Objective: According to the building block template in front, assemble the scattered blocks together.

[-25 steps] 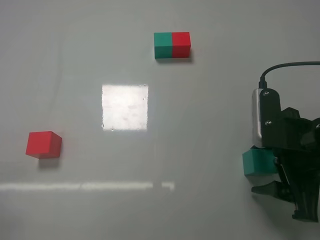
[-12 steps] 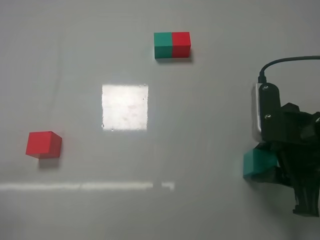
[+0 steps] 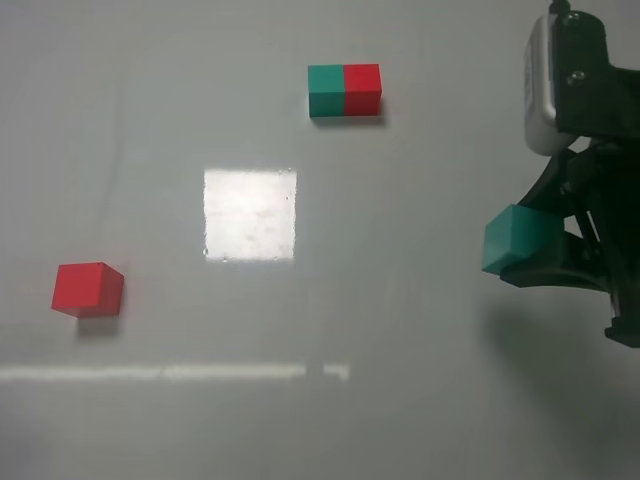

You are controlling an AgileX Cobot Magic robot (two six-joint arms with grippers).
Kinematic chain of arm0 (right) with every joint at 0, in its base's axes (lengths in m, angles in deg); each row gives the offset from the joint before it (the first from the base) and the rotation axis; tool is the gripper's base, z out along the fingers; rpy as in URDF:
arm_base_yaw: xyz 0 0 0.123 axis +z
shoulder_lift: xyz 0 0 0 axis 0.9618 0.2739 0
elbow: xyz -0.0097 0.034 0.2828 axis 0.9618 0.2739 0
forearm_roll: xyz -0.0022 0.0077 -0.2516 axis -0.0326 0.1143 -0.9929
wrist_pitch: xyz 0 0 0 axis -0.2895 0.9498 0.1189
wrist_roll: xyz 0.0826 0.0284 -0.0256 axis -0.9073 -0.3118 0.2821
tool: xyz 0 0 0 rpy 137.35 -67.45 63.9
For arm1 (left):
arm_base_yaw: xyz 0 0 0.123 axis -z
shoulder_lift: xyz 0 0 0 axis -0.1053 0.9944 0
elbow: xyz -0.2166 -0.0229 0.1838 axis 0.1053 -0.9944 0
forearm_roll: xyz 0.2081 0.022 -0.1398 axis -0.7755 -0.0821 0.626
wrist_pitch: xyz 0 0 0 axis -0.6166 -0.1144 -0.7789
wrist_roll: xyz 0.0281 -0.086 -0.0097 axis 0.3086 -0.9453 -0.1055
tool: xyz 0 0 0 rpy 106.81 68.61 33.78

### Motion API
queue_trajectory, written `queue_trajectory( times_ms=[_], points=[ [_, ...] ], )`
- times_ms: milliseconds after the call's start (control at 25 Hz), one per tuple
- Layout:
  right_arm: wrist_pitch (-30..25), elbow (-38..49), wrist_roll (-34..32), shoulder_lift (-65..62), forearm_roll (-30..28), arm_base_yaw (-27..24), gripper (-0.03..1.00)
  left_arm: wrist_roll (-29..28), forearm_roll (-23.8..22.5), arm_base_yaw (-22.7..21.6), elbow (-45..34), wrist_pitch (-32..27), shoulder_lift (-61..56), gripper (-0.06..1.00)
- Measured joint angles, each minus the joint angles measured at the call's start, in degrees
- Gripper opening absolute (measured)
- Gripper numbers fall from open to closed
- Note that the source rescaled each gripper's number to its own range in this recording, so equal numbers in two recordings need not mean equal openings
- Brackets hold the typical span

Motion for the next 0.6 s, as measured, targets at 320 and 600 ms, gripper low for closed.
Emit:
queue_trajectory(
  times_ms=[320, 600],
  points=[
    [-1.51, -1.58, -20.37, 11.77, -18.92, 24.07, 0.03, 0.00, 0.00, 0.00, 0.00, 0.00, 0.00, 0.02],
    [-5.22, -20.18, -23.33, 23.07, -20.31, 26.88, 0.03, 0.00, 0.00, 0.00, 0.00, 0.00, 0.00, 0.02]
  ],
)
